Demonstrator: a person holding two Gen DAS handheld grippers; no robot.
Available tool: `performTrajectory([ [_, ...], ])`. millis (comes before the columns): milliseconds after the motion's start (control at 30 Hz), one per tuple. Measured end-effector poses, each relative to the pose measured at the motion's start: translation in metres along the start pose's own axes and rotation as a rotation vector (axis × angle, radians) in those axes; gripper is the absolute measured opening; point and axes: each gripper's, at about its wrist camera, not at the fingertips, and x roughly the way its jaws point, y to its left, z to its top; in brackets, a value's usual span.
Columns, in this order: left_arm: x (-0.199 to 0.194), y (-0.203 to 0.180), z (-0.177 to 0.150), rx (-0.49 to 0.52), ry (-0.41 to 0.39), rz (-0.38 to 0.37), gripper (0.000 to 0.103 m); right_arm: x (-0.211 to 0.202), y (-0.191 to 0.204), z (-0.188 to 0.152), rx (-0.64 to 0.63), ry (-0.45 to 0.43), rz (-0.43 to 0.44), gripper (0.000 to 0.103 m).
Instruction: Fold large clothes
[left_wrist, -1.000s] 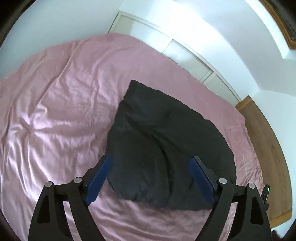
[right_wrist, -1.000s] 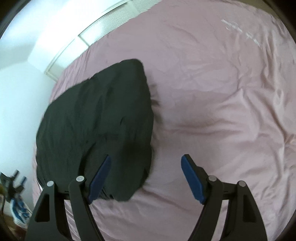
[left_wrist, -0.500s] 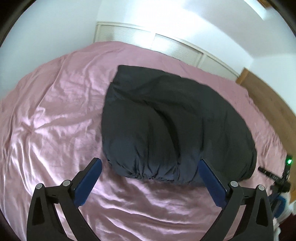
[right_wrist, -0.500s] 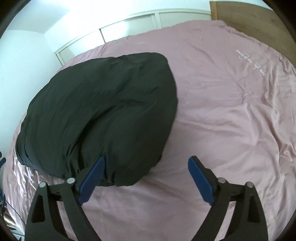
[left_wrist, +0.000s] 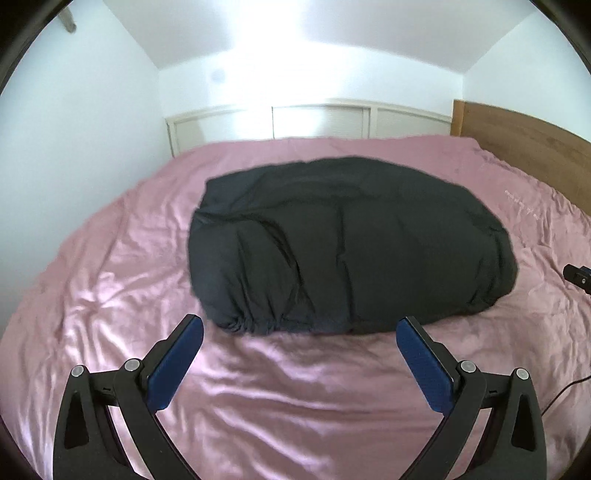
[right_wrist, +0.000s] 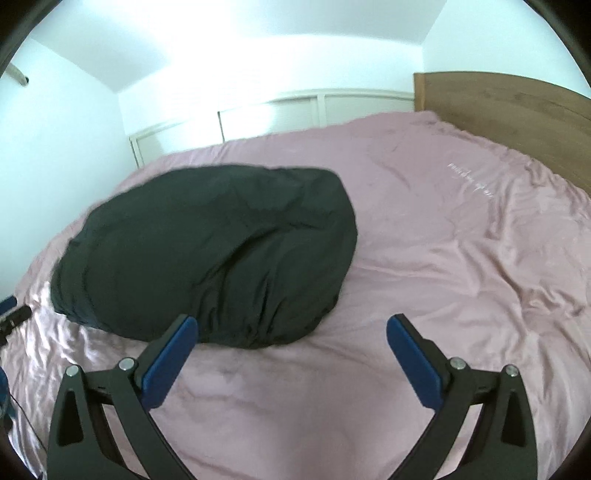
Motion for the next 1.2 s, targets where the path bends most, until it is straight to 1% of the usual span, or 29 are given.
performTrajectory([
  [100, -0.043, -0.006, -0.005, -0.007, -0.034, 0.005, 0.102, -0.037, 0.006, -0.004, -0.007, -0.018, -0.020, 0.103],
  [133, -0.058, -0.008, -0.005, -0.008, -0.041, 0.006, 0.102, -0.055, 0.008, -0.006, 0.000, -0.023, -0.020, 0.103],
  [233, -0.101, -0.016, -0.010, 0.017, -0.083, 0.049, 0.102, -0.091, 0.011, -0.010, 0.016, -0.028, -0.008, 0.103],
  [300, -0.125, -0.019, -0.015, 0.023, -0.112, 0.039, 0.102, -0.115, 0.016, -0.016, 0.008, -0.038, -0.016, 0.103],
  [367, -0.142, -0.021, -0.021, 0.017, -0.121, 0.018, 0.102, -0.136, 0.018, -0.025, 0.016, -0.035, -0.008, 0.103],
  [433, -0.159, -0.020, -0.026, 0.009, -0.134, 0.043, 0.102, -0.155, 0.021, -0.034, 0.022, -0.038, -0.008, 0.103],
  [500, -0.170, -0.019, -0.030, 0.010, -0.148, 0.068, 0.102, -0.173, 0.025, -0.043, 0.022, -0.043, -0.014, 0.103],
  [667, -0.203, -0.015, -0.042, 0.002, -0.186, 0.079, 0.102, -0.206, 0.035, -0.062, 0.026, -0.061, -0.012, 0.103],
  [867, -0.230, -0.011, -0.056, -0.004, -0.215, 0.062, 0.102, -0.232, 0.043, -0.076, 0.028, -0.085, -0.017, 0.103],
  [1200, -0.246, -0.012, -0.065, -0.016, -0.220, 0.035, 0.102, -0.256, 0.042, -0.088, 0.027, -0.104, -0.040, 0.103],
])
